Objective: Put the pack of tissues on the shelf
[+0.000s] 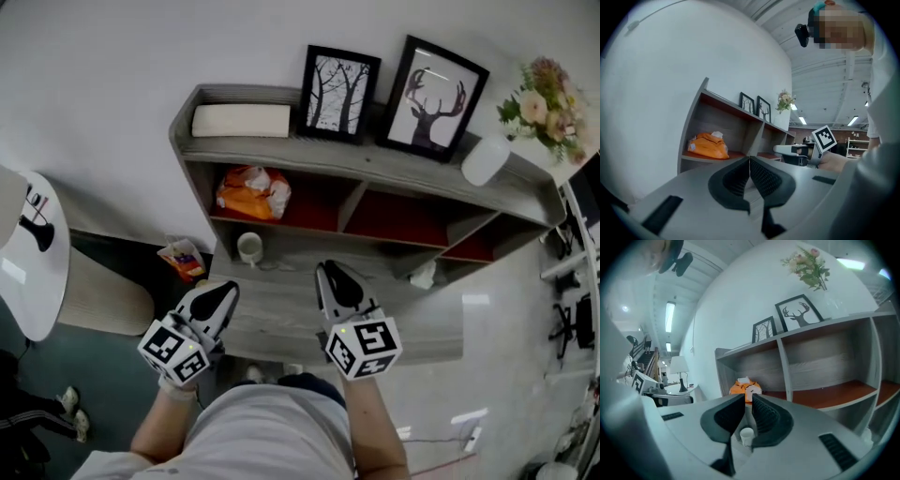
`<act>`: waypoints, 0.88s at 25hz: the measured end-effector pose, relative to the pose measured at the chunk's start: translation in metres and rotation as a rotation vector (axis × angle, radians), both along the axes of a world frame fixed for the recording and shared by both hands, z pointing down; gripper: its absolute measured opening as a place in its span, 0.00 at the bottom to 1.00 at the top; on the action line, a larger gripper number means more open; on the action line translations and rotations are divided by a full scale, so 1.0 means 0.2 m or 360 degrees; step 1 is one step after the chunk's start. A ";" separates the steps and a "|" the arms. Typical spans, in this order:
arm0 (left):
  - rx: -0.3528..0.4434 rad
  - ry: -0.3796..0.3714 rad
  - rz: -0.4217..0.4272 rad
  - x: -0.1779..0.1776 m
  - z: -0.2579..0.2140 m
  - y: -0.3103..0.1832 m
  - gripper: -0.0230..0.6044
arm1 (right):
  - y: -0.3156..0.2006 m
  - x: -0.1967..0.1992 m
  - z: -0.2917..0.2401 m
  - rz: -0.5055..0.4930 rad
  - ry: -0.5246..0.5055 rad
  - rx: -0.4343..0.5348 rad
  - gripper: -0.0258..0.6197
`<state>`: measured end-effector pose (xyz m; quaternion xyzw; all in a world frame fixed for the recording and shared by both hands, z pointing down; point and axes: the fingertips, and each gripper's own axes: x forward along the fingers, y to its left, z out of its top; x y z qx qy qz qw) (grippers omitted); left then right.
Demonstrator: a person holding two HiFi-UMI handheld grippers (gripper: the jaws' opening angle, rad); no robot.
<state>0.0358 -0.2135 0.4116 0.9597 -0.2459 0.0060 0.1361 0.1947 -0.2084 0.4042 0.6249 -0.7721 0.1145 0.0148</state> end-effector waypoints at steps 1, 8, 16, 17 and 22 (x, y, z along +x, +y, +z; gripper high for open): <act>0.0003 -0.0001 0.0022 0.03 0.00 0.00 0.06 | 0.03 0.01 0.01 0.0010 -0.0015 -0.0002 0.13; 0.0004 0.0002 0.0113 0.14 0.01 0.04 0.06 | 0.18 0.03 0.06 0.0065 -0.0059 -0.0026 0.13; -0.0002 -0.0005 0.0143 0.17 0.03 0.07 0.06 | 0.24 0.02 0.09 0.0065 -0.0040 -0.0017 0.12; -0.0002 -0.0005 0.0144 0.17 0.03 0.07 0.06 | 0.24 0.02 0.09 0.0065 -0.0043 -0.0017 0.12; -0.0001 -0.0010 0.0140 0.16 0.03 0.07 0.06 | 0.24 0.03 0.10 0.0079 -0.0051 -0.0023 0.12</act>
